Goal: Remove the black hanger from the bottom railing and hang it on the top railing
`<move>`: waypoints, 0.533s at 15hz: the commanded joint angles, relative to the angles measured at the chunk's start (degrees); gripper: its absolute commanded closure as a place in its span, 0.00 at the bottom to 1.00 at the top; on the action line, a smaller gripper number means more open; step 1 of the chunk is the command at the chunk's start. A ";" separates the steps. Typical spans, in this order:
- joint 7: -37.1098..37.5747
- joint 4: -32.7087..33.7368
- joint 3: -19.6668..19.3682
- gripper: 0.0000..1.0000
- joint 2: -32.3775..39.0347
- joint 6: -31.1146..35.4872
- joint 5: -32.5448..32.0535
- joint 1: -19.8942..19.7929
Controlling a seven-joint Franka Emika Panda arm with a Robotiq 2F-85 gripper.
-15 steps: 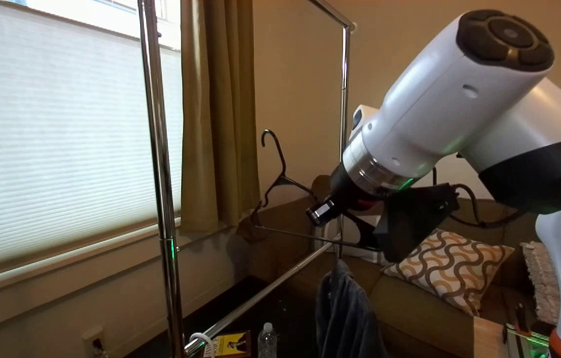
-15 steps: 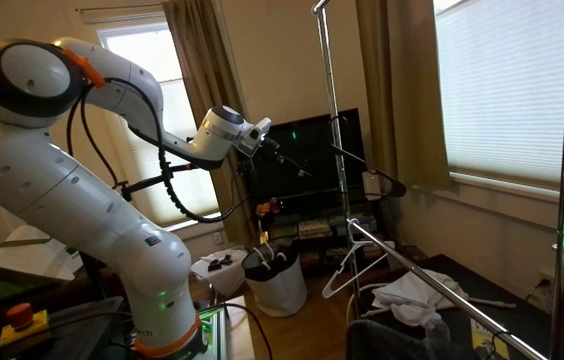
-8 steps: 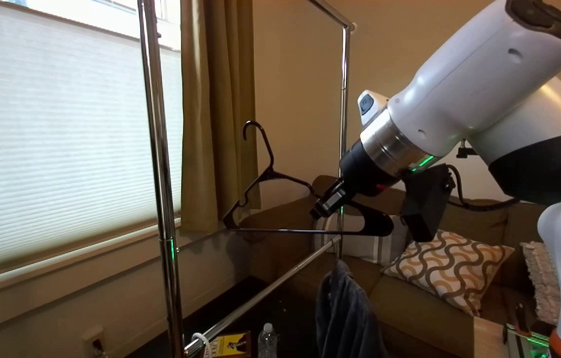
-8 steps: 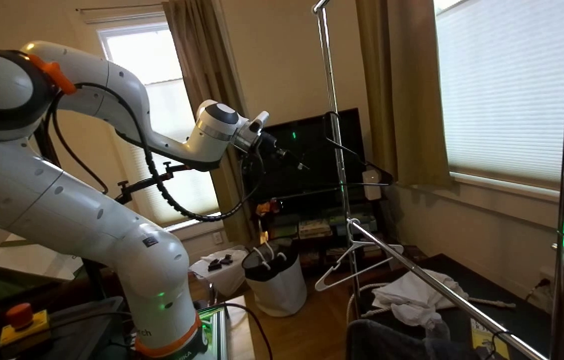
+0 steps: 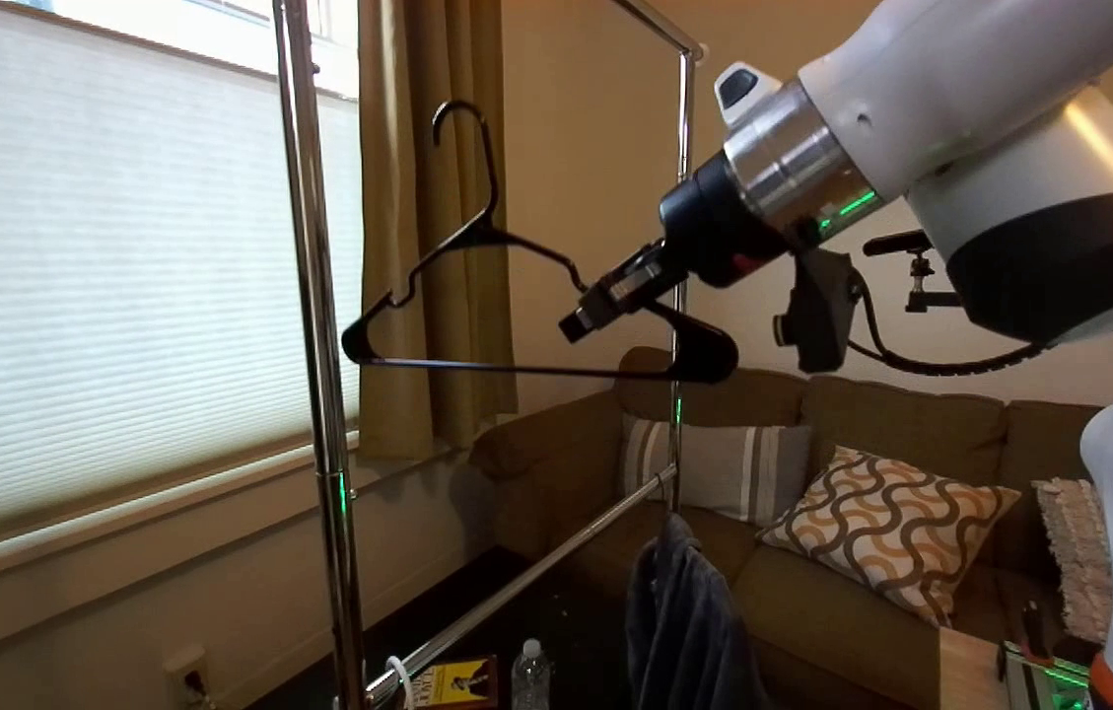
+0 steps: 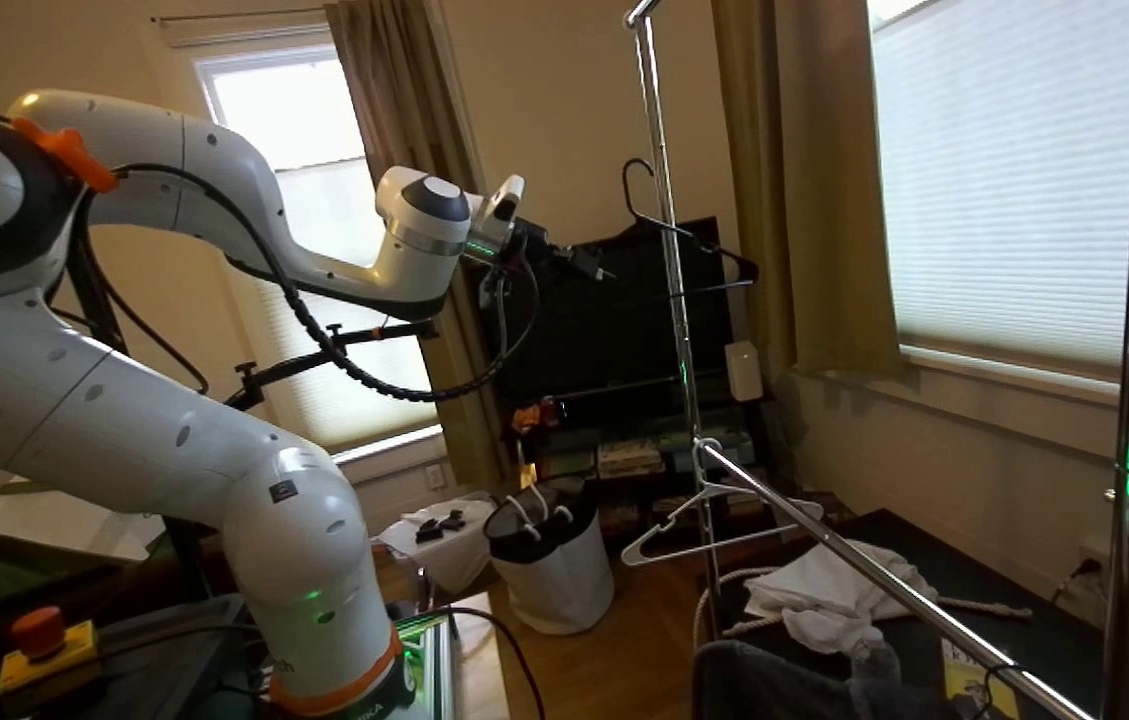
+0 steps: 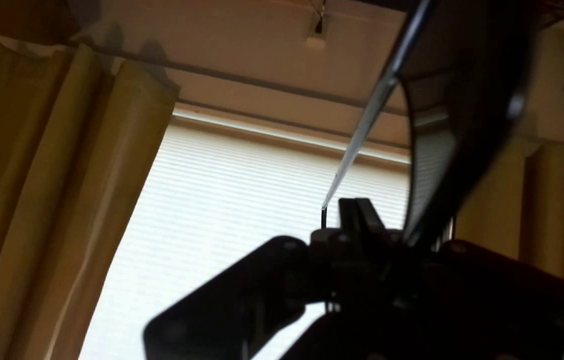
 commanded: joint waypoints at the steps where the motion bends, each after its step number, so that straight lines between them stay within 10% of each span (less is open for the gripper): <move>1: -9.70 -1.46 -3.91 0.99 -6.05 4.88 6.21 -2.08; 8: -22.78 2.19 -1.60 0.99 -6.32 8.14 23.28 -9.10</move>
